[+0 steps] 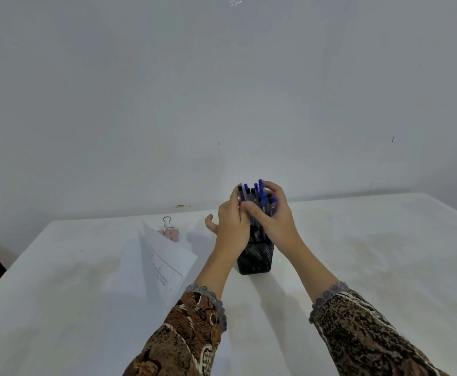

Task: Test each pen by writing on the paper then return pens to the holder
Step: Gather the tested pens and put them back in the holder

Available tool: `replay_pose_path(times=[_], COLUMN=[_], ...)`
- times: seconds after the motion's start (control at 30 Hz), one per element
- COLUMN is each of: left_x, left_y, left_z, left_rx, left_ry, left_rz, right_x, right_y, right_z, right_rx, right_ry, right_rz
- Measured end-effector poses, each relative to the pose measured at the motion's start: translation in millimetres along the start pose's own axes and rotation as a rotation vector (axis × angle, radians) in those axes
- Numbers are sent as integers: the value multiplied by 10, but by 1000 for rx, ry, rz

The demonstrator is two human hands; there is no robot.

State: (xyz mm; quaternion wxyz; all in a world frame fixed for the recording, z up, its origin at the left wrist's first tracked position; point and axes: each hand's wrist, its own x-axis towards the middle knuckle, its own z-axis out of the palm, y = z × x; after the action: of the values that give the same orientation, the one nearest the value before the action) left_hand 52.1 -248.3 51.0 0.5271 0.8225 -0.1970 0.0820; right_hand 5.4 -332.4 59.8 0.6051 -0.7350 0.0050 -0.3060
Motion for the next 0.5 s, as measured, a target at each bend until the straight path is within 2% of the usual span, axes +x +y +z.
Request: replay_pose_path(times=[0.17, 0.27, 0.37, 0.43, 0.5], left_x=[-32, -73, -73, -62, -42], left_y=[1, -12, 58, 111, 142], left_z=[11, 2, -74, -114, -130], left_rx=[87, 189, 67, -52, -72], left_ry=[38, 21, -4, -54, -83], left_rz=[24, 5, -27, -8, 40], right_x=[28, 19, 38, 50, 46], right_y=[-56, -29, -51, -71, -81], right_z=[5, 35, 78, 95, 91], right_rx=[-105, -115, -91, -75, -49], right_ry=[54, 86, 95, 97, 119], right_rz=[-104, -85, -43, -51, -59])
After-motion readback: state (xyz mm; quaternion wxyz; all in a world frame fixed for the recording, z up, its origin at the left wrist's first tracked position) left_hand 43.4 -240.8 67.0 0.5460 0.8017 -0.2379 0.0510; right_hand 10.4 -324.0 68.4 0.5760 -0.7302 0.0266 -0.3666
